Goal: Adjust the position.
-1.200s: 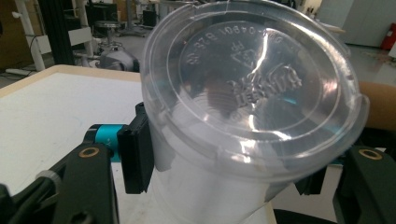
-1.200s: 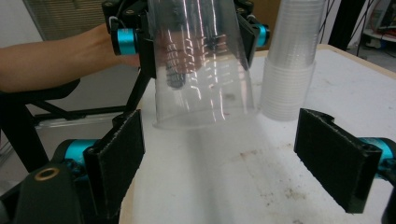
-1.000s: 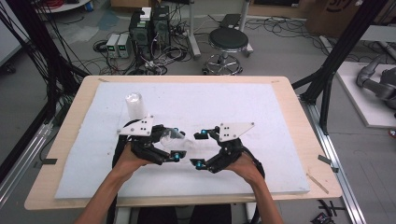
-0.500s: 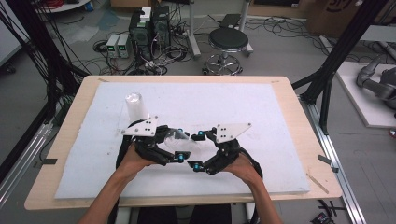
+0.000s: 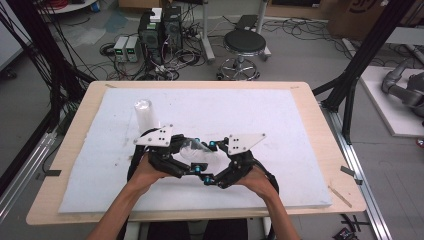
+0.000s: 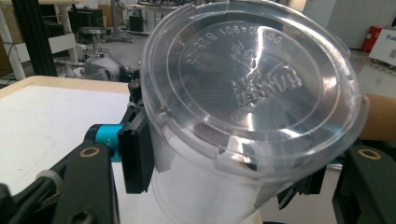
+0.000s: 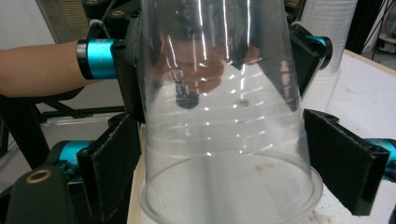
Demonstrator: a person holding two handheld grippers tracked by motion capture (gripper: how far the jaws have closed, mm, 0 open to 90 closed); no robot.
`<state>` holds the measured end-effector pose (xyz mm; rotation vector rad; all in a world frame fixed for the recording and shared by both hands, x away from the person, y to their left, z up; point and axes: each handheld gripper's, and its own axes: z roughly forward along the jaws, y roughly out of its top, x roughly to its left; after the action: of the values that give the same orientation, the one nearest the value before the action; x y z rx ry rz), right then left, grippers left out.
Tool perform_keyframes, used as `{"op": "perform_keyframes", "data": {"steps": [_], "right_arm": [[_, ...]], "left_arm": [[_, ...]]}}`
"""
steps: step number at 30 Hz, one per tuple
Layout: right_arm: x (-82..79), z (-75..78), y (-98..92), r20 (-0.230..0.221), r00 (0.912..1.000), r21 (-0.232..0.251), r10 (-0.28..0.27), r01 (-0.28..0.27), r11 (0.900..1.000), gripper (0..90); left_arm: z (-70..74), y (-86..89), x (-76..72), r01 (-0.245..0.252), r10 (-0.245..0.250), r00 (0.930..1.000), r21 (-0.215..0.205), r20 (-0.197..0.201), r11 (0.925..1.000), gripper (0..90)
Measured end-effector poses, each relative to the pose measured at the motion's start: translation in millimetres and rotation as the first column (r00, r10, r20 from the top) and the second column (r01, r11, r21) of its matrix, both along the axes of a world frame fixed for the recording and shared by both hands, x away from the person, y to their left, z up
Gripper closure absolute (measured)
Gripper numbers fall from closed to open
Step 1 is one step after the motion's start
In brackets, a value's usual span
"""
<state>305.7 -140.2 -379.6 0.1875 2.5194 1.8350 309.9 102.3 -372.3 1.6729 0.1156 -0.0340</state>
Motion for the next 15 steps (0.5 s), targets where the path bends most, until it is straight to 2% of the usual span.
{"op": "perform_keyframes", "data": {"steps": [8,15], "right_arm": [[-1.1,-1.4,1.9,0.003,1.0000,-0.007,0.009,-0.009,1.000,13.6],[-1.5,-1.8,1.3,0.010,0.9999,-0.007,0.003,-0.003,1.000,20.5]], "left_arm": [[0.1,-0.3,0.1,0.004,-0.004,1.0000,-0.003,0.000,1.0000,35.7],[0.2,0.3,0.1,0.009,-0.009,1.0000,-0.003,-0.001,1.0000,35.8]]}}
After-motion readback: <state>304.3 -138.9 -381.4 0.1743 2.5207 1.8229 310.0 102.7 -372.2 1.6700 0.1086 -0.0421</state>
